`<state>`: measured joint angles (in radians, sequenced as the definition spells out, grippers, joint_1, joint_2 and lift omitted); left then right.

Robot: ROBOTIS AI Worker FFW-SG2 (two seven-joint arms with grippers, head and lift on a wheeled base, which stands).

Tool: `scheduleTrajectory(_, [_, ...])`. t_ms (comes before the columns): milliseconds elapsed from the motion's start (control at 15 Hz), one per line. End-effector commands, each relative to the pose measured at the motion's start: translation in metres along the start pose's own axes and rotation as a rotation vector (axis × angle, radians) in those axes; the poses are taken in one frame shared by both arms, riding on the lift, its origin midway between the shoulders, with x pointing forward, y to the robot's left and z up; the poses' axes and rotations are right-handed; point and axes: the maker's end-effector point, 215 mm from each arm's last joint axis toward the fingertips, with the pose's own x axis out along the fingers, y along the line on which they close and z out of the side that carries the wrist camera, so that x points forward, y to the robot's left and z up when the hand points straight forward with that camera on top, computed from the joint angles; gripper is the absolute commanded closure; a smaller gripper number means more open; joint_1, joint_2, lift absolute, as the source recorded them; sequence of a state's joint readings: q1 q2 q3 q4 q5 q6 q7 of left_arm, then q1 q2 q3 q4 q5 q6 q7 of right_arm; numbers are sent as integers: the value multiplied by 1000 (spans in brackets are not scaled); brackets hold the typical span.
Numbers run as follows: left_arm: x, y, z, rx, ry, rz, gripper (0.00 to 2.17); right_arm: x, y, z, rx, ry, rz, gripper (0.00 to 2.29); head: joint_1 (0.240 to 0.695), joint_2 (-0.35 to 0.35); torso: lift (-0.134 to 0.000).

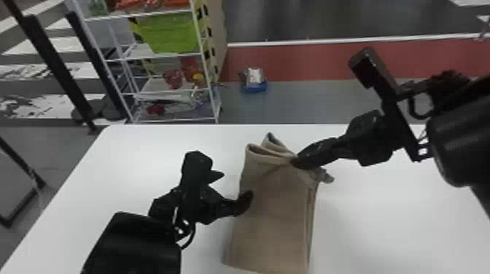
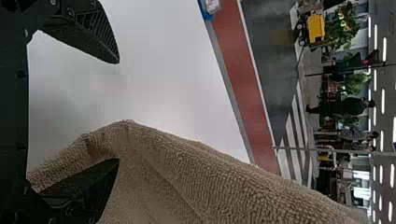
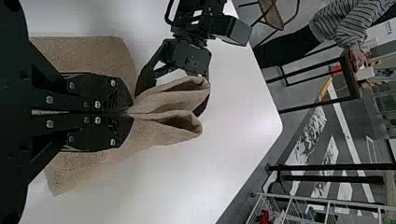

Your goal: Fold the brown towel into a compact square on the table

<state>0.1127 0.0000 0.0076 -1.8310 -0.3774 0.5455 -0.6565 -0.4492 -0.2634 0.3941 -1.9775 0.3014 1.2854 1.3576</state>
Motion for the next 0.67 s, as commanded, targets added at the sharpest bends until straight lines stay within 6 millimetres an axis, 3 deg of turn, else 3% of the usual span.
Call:
scheduleTrajectory(0, [3, -2, -1, 2, 5, -3, 147, -2, 1, 1, 5, -6, 8, 1328, 695, 138, -124])
scheduleTrajectory(333, [4, -2, -7, -5, 15, -2, 147, -1, 3, 0, 8, -6, 14, 1328, 695, 135, -124])
scheduleTrajectory(600, [9, 2, -11, -14, 22, 0, 147, 5, 26, -4, -8, 3, 47, 1328, 695, 140, -124])
